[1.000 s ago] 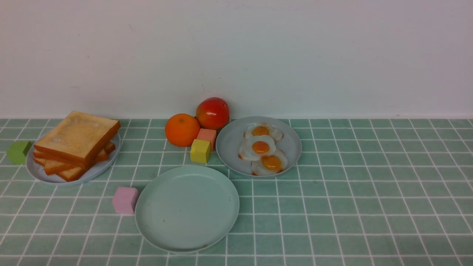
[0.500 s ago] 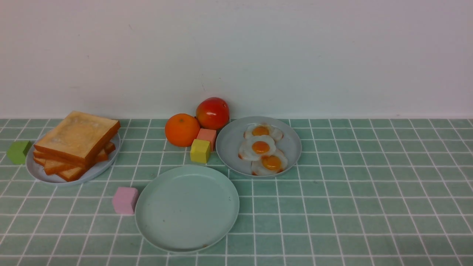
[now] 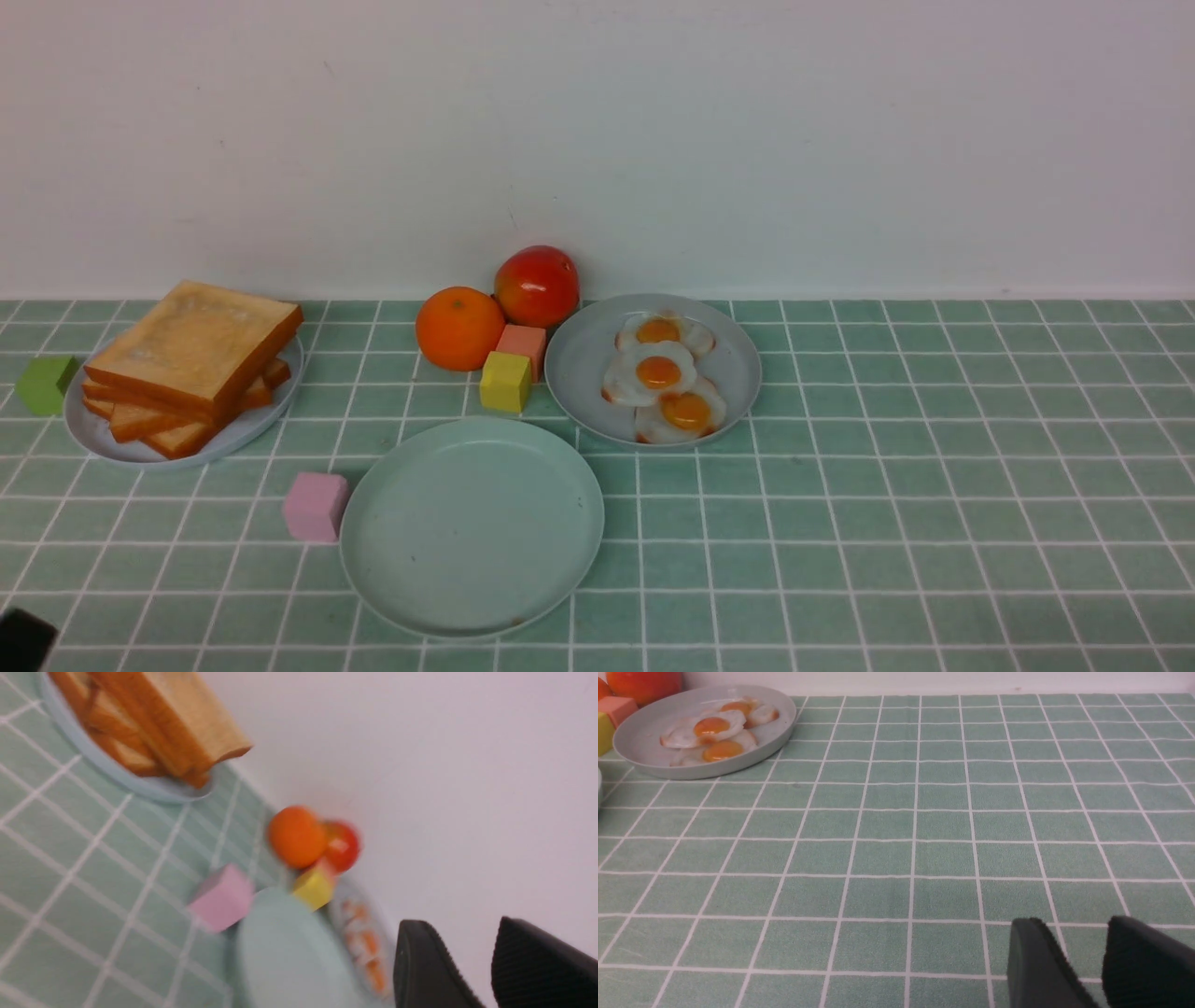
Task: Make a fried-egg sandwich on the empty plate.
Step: Use the left arm to grab a slice of bread, then use the left arm to put a slice of bread into the empty plate in the middle, then use the right arm to grab a fried egg
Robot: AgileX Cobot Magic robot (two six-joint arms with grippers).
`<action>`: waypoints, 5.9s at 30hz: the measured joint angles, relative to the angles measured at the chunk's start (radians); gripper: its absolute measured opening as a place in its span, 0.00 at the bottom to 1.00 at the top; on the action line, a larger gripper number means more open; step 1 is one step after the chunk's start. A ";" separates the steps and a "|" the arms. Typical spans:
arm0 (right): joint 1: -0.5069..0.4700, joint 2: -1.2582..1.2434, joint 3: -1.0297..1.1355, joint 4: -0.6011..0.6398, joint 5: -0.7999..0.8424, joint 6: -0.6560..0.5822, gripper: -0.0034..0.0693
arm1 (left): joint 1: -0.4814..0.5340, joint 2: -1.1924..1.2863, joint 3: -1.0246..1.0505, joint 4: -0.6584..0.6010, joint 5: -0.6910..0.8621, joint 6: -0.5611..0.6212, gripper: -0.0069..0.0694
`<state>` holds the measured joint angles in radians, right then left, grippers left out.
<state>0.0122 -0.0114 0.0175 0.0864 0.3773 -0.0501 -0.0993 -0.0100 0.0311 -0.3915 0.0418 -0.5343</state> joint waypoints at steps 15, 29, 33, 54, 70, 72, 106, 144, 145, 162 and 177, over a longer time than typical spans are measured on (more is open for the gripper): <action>0.000 0.000 0.008 0.251 -0.221 0.131 0.38 | 0.000 0.314 -0.441 0.099 0.448 0.297 0.07; 0.000 0.264 -0.514 0.412 0.381 -0.151 0.15 | 0.000 1.176 -0.897 0.213 0.646 0.546 0.07; 0.030 0.421 -0.709 0.411 0.588 -0.232 0.04 | 0.000 1.388 -1.049 0.308 0.634 0.515 0.07; 0.208 0.604 -0.890 0.367 0.699 -0.254 0.05 | 0.000 1.943 -1.564 0.699 0.741 0.480 0.46; 0.208 0.602 -0.890 0.367 0.743 -0.254 0.06 | 0.000 2.069 -1.570 0.762 0.644 0.480 0.43; 0.208 0.602 -0.890 0.367 0.745 -0.254 0.06 | 0.000 2.071 -1.574 0.771 0.645 0.480 0.33; 0.208 0.599 -0.890 0.388 0.755 -0.258 0.07 | -0.515 1.687 -1.217 0.660 0.748 0.473 0.18; 0.208 0.926 -0.892 0.587 0.411 -0.360 0.39 | -0.583 1.220 -1.122 0.479 0.676 0.285 0.07; 0.208 1.000 -0.894 0.621 0.394 -0.385 0.36 | -0.583 1.146 -1.079 0.469 0.652 0.285 0.07; 0.208 1.942 -1.424 0.812 0.392 -0.454 0.47 | -0.583 0.343 -0.488 0.471 0.296 0.264 0.07; 0.197 2.306 -1.855 0.750 0.394 -0.372 0.48 | -0.583 0.404 -0.480 0.478 0.213 0.219 0.07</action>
<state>0.2087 2.2949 -1.8379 0.8360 0.7716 -0.4218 -0.6822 0.3939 -0.4490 0.0870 0.2546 -0.3151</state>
